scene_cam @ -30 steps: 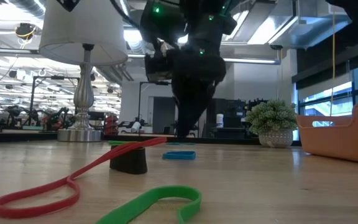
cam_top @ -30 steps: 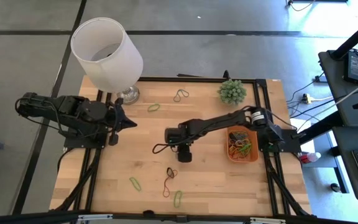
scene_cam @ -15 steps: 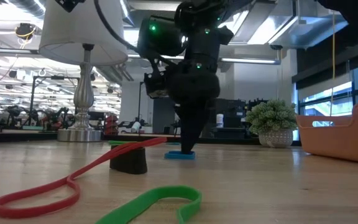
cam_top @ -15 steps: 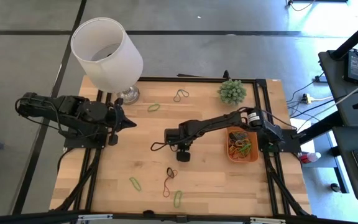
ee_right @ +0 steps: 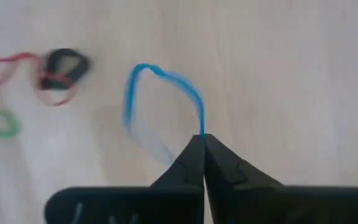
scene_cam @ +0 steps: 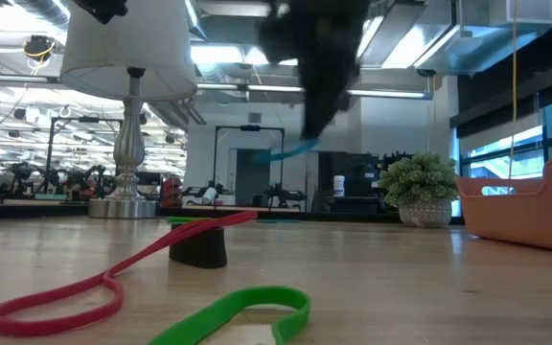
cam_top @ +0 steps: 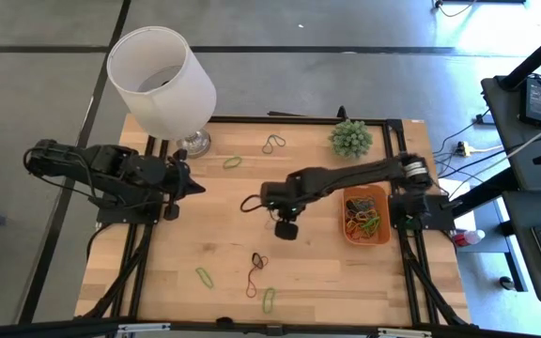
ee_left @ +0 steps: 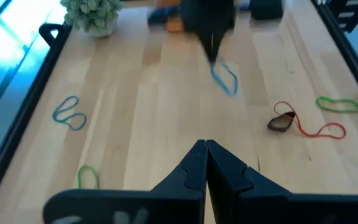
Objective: Pick and place rubber bands into bin
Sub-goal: Put the blue rubber band into the orange bin
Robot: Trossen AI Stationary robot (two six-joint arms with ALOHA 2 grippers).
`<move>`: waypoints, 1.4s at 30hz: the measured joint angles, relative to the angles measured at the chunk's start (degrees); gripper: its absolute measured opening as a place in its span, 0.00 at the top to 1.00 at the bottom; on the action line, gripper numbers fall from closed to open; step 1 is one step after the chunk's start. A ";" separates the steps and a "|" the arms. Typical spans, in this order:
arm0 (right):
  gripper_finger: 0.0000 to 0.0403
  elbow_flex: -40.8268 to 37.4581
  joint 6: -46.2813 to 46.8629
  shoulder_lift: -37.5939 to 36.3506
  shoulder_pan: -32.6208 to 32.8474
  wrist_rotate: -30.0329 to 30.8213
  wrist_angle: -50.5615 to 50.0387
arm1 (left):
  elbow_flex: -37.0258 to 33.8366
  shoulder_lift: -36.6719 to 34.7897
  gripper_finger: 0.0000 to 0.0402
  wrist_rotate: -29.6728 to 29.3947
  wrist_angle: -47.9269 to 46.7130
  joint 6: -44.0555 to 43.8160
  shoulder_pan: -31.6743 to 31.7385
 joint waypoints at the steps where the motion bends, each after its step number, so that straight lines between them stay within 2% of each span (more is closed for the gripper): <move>1: 1.00 0.07 -0.19 -1.54 0.07 0.69 -1.86 | 0.00 0.20 0.99 0.00 -0.25 -0.45 0.01; 5: 1.00 -2.24 0.42 -8.72 0.04 5.35 -7.02 | 0.02 1.22 1.00 0.05 -0.28 -2.84 0.00; 10: 1.00 -12.72 6.06 -23.05 0.04 8.07 -7.12 | 0.02 3.41 1.00 -0.34 -0.11 -4.77 -0.03; 17: 1.00 -32.75 22.79 -44.27 0.21 8.44 -9.16 | 0.04 10.62 0.99 -3.71 1.06 -6.99 -1.09; 23: 1.00 -47.56 37.30 -58.91 2.13 8.37 -11.25 | 0.05 20.67 1.00 -3.98 6.58 -13.18 -2.54; 27: 1.00 -54.85 40.39 -62.08 2.29 8.18 -11.12 | 2.42 27.07 0.99 -3.93 8.77 -16.71 -3.84; 32: 1.00 -60.84 42.02 -61.24 2.27 8.06 -8.18 | 7.72 33.75 1.00 -4.22 8.84 -18.67 -5.28; 37: 0.98 -62.52 39.96 -60.54 2.27 7.85 -5.59 | 11.88 38.58 1.00 -4.46 7.48 -20.93 -6.52; 42: 0.90 -62.37 39.66 -60.77 2.27 7.81 -5.86 | 12.92 40.67 0.99 -4.39 3.91 -27.83 -8.27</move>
